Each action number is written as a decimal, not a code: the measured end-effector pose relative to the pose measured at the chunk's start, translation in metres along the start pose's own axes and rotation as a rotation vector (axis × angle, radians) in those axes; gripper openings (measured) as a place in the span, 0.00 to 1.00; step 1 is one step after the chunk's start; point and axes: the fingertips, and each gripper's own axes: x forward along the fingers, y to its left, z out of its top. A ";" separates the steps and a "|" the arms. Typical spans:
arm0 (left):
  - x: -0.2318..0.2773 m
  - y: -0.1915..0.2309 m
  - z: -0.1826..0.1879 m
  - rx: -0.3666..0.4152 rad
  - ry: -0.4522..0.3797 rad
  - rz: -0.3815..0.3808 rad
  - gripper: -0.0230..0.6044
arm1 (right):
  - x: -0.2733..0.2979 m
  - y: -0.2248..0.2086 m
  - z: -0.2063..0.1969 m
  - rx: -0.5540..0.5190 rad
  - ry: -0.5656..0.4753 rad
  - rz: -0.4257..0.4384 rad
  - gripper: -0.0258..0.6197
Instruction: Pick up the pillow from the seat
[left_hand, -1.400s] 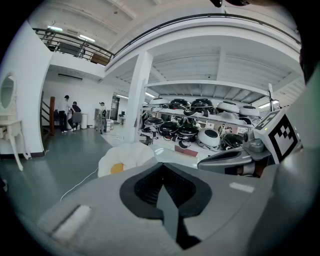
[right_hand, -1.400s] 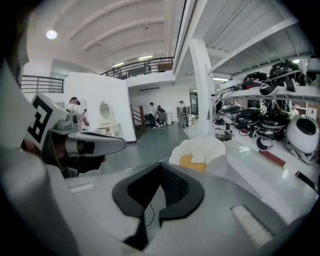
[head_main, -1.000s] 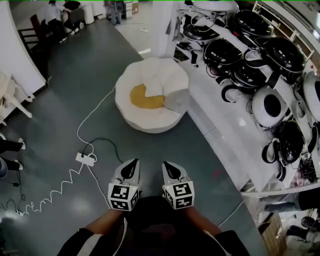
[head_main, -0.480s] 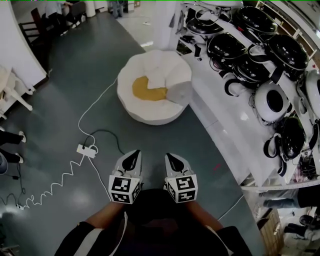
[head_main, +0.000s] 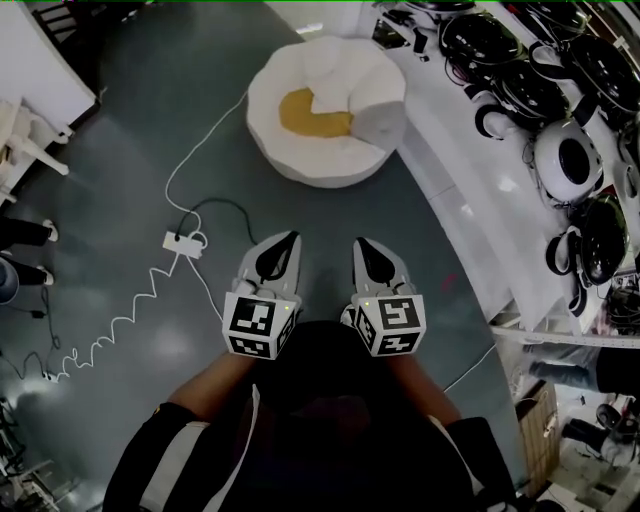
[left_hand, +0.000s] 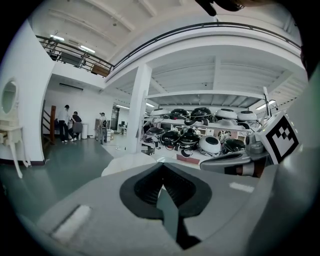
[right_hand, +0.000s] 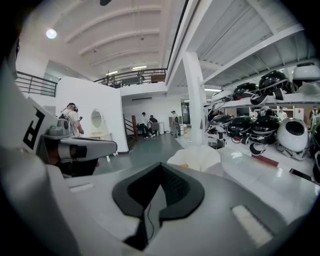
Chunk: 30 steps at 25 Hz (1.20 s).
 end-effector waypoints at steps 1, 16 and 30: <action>-0.002 0.003 -0.001 -0.001 0.000 -0.001 0.04 | 0.001 0.004 0.000 0.000 -0.001 -0.001 0.04; -0.028 0.056 -0.008 -0.035 -0.006 -0.003 0.04 | 0.025 0.049 0.006 -0.014 0.017 -0.025 0.04; 0.033 0.097 0.008 -0.037 -0.002 0.053 0.04 | 0.100 0.020 0.028 -0.024 0.024 0.029 0.04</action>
